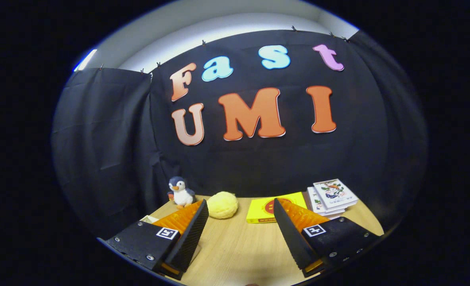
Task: Open the storage box then place both shoes into the box .Put the left shoe in first, then the right shoe, with the right side of both shoes facing outward in a uniform manner.
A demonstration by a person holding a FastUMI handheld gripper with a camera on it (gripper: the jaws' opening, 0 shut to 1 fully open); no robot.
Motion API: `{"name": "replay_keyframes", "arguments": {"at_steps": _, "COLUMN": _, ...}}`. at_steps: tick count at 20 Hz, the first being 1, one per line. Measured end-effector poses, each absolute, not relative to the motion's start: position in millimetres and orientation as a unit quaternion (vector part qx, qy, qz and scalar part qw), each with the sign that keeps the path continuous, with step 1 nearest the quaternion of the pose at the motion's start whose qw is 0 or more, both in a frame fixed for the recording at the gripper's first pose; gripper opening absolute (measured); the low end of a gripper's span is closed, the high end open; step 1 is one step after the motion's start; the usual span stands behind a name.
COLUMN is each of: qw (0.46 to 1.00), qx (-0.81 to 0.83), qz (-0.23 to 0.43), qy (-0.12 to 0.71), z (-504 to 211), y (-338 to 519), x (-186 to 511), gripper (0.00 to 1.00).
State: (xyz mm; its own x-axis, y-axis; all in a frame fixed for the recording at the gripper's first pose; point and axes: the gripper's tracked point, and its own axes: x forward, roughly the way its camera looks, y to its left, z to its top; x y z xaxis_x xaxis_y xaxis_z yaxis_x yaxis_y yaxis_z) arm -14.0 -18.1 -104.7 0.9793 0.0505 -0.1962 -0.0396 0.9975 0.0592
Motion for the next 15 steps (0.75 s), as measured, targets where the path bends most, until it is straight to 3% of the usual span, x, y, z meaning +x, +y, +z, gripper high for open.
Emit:
{"name": "replay_keyframes", "arguments": {"at_steps": 10, "qw": 0.999, "qx": -0.013, "qz": -0.005, "qy": -0.046, "z": -26, "y": -83, "x": -29, "gripper": 0.98}}
{"name": "replay_keyframes", "arguments": {"at_steps": 15, "qw": 0.998, "qx": -0.026, "qz": -0.01, "qy": -0.056, "z": -17, "y": -85, "x": -34, "gripper": 0.98}}
